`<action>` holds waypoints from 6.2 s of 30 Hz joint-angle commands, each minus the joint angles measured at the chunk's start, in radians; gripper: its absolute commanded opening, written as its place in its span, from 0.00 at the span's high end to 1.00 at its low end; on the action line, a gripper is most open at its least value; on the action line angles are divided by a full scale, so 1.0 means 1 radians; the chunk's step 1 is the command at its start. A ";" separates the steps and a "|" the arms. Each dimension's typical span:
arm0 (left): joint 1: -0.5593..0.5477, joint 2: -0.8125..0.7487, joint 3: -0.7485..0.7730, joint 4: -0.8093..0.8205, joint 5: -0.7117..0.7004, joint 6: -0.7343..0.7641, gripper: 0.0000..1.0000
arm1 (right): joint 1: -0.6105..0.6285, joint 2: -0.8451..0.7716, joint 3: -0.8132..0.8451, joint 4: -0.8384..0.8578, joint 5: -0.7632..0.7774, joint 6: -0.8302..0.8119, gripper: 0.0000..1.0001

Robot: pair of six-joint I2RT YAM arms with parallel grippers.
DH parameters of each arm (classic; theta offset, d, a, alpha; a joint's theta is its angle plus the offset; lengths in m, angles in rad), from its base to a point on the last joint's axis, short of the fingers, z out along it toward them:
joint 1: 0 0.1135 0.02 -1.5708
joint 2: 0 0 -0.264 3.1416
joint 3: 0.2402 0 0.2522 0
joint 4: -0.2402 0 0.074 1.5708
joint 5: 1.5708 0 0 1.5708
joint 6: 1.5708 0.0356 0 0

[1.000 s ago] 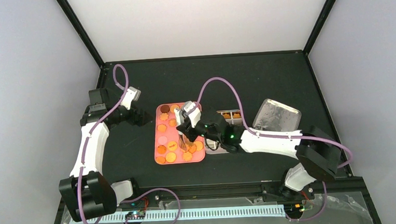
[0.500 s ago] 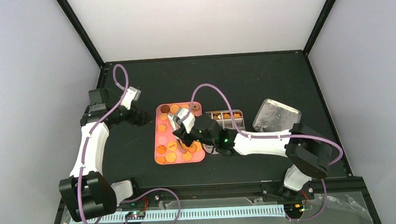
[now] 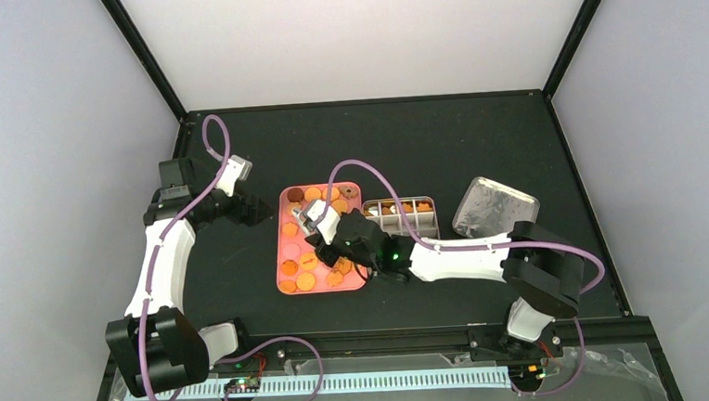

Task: Pack the cookies
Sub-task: Pick up the fake cookies from the plate, then place the fake cookies in the empty pocket of the box, then pick up the fake cookies from the plate, then place the fake cookies in the empty pocket of the box.

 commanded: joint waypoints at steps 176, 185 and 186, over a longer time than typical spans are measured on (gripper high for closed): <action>0.011 -0.011 0.056 -0.024 0.030 0.034 0.02 | -0.332 -0.481 -0.267 -0.092 0.047 -0.022 0.84; 0.010 -0.016 0.053 -0.026 0.030 0.039 0.01 | -0.332 -0.468 -0.250 -0.089 0.048 -0.018 0.72; 0.010 -0.015 0.053 -0.027 0.029 0.039 0.01 | -0.333 -0.471 -0.250 -0.091 0.051 -0.018 0.71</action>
